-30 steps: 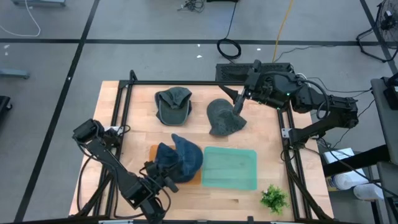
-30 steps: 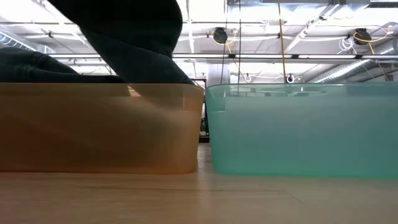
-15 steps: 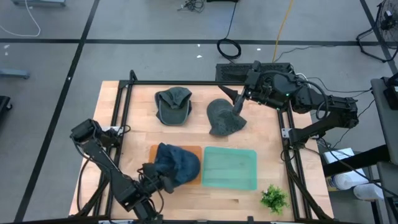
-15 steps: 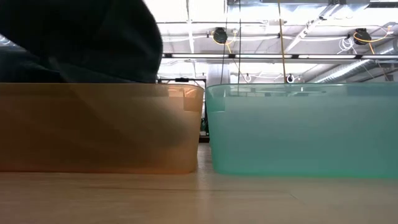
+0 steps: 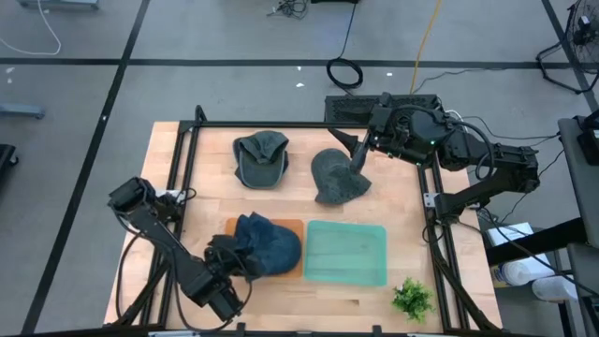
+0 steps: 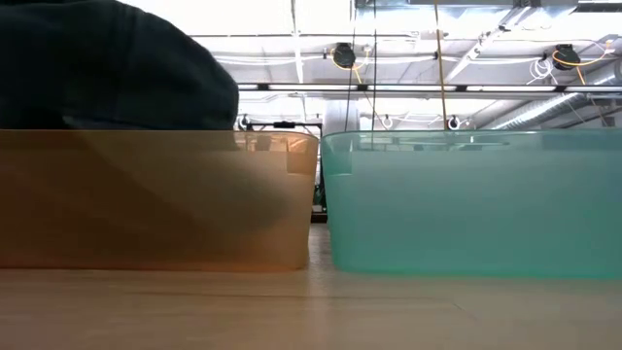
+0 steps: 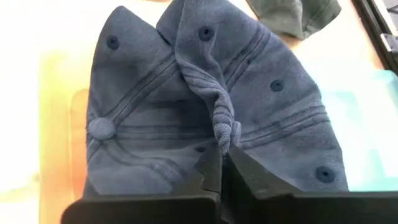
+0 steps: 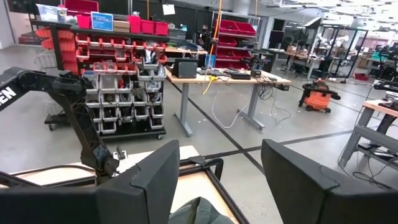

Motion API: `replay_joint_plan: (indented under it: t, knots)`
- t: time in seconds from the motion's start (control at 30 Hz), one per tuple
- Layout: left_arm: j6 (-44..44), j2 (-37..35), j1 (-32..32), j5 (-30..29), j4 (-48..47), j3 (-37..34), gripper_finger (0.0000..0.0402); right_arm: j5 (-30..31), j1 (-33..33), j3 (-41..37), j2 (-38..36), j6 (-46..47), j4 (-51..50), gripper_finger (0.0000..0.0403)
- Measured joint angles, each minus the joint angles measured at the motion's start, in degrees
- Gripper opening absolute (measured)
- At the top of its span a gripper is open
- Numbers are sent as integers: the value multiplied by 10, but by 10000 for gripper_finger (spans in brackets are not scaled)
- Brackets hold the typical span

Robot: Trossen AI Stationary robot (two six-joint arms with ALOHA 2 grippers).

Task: Pick & Place hat
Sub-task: Put the blue cap into the orange bin, then put the top left gray cap into the blue green bin

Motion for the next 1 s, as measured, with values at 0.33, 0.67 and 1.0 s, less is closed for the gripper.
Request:
replay_joint_plan:
  t: [0.33,0.67,1.0]
  knots:
    - [7,-11,-1,-6,3,0,118,0,0,0,0,-3,0,217]
    - [23,-70,-1,-3,-2,0,252,0,0,0,0,-4,-7,217]
    - [76,-167,5,-73,-13,0,335,-22,0,0,0,-3,-31,217]
